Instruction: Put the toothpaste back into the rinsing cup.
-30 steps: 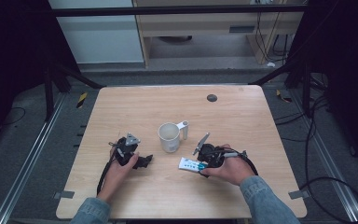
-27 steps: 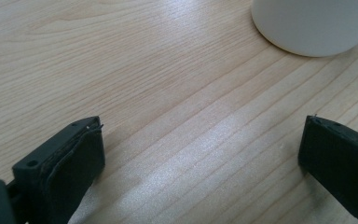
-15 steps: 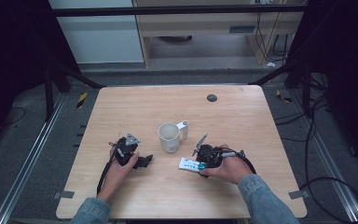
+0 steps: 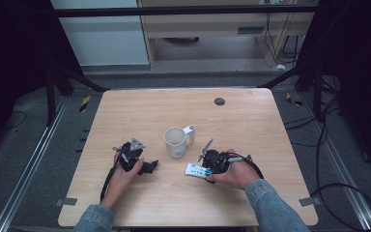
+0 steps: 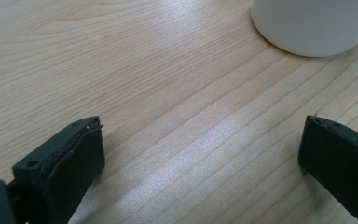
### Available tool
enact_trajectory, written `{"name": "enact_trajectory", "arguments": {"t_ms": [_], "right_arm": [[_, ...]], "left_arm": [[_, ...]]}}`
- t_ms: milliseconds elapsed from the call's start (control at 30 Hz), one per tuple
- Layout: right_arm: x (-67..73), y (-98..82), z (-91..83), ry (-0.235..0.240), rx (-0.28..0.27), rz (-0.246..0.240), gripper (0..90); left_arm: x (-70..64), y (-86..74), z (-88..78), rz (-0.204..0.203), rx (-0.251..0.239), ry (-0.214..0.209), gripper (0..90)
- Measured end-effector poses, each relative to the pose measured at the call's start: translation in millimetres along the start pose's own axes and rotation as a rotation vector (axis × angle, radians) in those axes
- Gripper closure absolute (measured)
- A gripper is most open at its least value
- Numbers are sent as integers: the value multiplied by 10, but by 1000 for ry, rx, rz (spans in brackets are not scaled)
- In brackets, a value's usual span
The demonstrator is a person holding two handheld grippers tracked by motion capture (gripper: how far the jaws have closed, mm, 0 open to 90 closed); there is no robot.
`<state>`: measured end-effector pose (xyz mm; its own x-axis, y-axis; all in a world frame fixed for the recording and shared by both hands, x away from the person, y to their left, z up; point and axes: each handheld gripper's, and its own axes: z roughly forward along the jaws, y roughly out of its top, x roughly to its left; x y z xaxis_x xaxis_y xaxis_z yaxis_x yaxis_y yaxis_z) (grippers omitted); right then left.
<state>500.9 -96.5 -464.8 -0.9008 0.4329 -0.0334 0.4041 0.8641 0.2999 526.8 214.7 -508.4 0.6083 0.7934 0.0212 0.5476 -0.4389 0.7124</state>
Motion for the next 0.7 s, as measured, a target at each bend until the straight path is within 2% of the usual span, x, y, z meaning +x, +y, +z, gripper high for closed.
{"name": "enact_trajectory", "arguments": {"t_ms": [533,700], "right_arm": [[-12,34,36,-4,30,-33,535],[-20,33,38,0,29,-25,550]], "left_arm": [[2,2,2,1,0,-1,0],[2,2,2,1,0,-2,0]]}}
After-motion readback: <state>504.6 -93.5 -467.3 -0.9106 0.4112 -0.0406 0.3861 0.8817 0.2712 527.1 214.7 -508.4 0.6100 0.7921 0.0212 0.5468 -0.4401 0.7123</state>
